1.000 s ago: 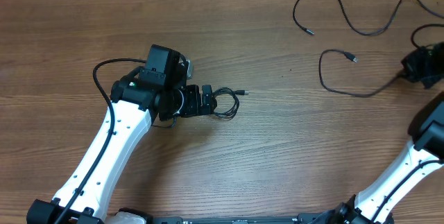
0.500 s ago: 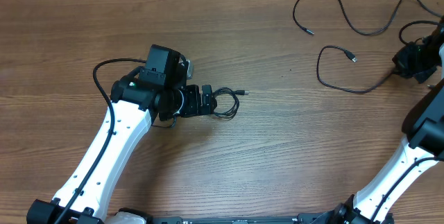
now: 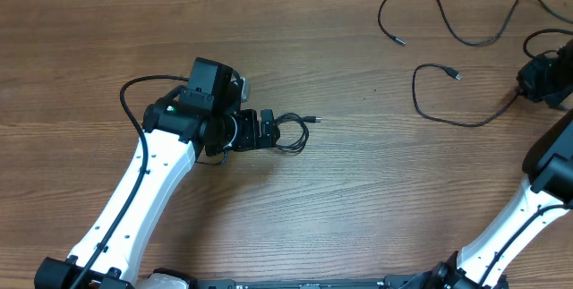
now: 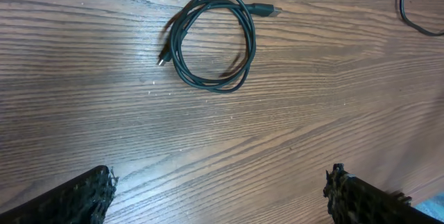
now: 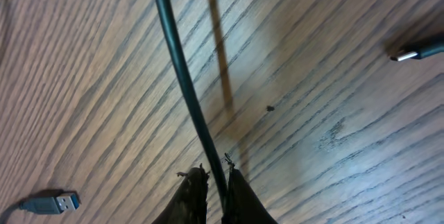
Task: Untangle cables
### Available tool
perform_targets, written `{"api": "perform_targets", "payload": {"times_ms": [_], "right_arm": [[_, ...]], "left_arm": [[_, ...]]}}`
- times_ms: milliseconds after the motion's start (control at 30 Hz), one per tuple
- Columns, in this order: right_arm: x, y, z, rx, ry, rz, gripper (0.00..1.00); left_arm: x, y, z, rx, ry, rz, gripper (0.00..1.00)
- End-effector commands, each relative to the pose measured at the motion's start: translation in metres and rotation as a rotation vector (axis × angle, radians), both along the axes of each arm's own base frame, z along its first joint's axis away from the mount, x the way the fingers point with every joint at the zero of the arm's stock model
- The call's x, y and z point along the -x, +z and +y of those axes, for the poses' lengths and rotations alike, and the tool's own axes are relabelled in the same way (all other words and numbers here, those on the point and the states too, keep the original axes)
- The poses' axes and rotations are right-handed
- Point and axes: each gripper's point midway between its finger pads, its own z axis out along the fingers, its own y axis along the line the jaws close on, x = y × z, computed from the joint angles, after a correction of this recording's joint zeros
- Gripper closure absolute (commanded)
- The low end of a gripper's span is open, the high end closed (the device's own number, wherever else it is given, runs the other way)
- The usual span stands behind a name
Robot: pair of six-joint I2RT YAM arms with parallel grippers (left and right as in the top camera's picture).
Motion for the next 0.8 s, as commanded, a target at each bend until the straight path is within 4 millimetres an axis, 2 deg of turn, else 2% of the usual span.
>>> {"api": "perform_targets", "payload": {"times_ms": [0,33,67,167,267,467,500,633,767], "right_arm": [[0.005,0.003,-0.007,0.022,-0.01,0.007,0.89],[0.006,0.003,-0.008,0.021,-0.012,0.008,0.89],[0.007,0.003,-0.008,0.019,-0.014,0.01,0.84],[0.009,0.003,-0.009,0.017,-0.016,0.014,0.6],[0.01,0.004,-0.007,0.01,-0.017,0.022,0.48],[0.007,0.026,0.001,-0.037,-0.012,-0.001,0.16],[0.007,0.032,0.001,-0.036,-0.012,-0.002,0.03],[0.009,0.064,0.002,-0.023,-0.019,-0.024,0.0],[0.016,0.107,0.008,0.0,-0.042,-0.078,0.0]], "left_arm": [[-0.002,0.001,-0.001,-0.006,-0.008,-0.009,0.0],[-0.002,0.001,-0.001,-0.006,-0.008,-0.009,0.0],[-0.002,0.001,-0.001,-0.006,-0.008,-0.009,0.01],[-0.002,0.001,-0.001,-0.006,-0.008,-0.009,0.0],[-0.002,0.001,-0.001,-0.006,-0.008,-0.009,0.0],[-0.002,0.001,-0.001,-0.006,-0.008,-0.009,0.01],[-0.002,0.001,-0.001,-0.006,-0.008,-0.009,0.0],[-0.002,0.001,-0.001,-0.006,-0.008,-0.009,0.01],[-0.002,0.001,-0.001,-0.006,-0.008,-0.009,0.01]]}}
